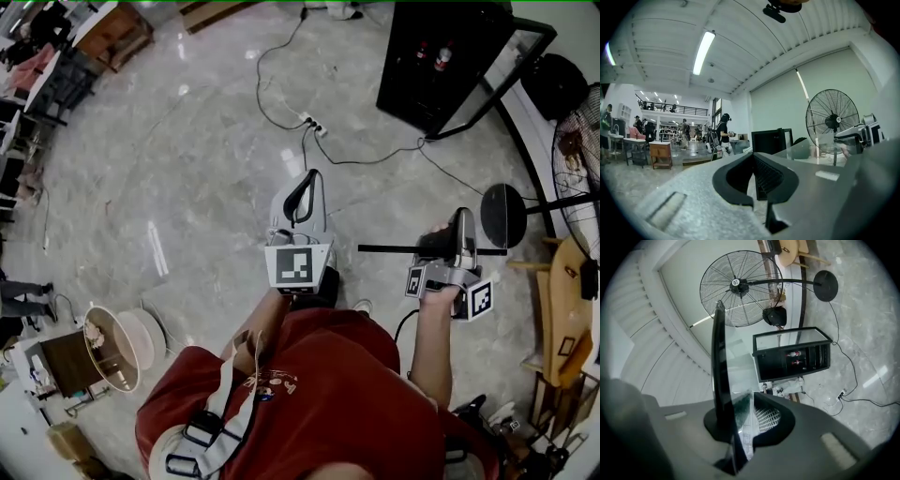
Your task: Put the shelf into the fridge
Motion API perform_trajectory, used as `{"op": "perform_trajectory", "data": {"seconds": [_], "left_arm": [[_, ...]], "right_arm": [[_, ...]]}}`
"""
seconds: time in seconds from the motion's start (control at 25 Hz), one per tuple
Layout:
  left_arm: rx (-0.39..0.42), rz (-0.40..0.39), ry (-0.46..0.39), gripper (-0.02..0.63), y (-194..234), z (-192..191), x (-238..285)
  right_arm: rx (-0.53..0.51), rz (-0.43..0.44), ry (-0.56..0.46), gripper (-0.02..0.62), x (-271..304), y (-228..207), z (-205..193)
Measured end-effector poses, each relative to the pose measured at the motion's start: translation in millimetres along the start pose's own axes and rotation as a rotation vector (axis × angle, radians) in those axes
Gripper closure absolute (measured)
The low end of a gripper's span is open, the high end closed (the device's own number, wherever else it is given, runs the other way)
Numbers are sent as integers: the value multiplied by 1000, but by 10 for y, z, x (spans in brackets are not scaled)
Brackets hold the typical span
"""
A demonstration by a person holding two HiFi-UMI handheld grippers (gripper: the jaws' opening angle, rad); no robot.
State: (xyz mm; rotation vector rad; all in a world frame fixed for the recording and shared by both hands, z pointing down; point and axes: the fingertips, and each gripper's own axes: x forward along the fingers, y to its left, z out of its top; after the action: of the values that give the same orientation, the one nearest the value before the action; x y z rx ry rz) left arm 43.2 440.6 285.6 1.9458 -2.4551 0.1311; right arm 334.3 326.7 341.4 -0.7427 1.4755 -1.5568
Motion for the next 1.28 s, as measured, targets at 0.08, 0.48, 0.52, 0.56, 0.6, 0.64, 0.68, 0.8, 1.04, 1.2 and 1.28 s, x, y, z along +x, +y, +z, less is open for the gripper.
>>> {"op": "perform_trajectory", "data": {"seconds": [0.08, 0.48, 0.52, 0.56, 0.6, 0.64, 0.68, 0.8, 1.04, 1.2, 1.28], "left_arm": [[5, 0, -6, 600, 121, -25, 117], [16, -30, -52, 600, 855, 45, 804], [19, -39, -61, 600, 893, 79, 871], [19, -47, -68, 600, 925, 106, 929], [20, -56, -71, 600, 954, 124, 978], [23, -63, -72, 600, 980, 132, 1020], [28, -70, -72, 600, 1002, 134, 1060], [27, -84, -70, 600, 1036, 114, 1190], [2, -97, -44, 600, 1061, 12, 1553], [-2, -104, -40, 600, 1051, -21, 1929], [2, -113, -32, 600, 1039, -31, 2164]], "right_arm": [[14, 2, -15, 566, 130, -38, -66], [5, 24, -72, 566, 893, -43, -515], [6, 30, -80, 566, 949, -34, -544], [7, 33, -88, 566, 996, -31, -570], [9, 36, -96, 566, 1034, -35, -592], [11, 37, -103, 566, 1067, -45, -613], [14, 39, -109, 566, 1095, -58, -630], [15, 43, -118, 566, 1187, -107, -644], [19, 32, -135, 566, 1485, -275, -573], [28, 26, -156, 566, 1788, -409, -448], [30, 21, -170, 566, 1966, -460, -376]]}}
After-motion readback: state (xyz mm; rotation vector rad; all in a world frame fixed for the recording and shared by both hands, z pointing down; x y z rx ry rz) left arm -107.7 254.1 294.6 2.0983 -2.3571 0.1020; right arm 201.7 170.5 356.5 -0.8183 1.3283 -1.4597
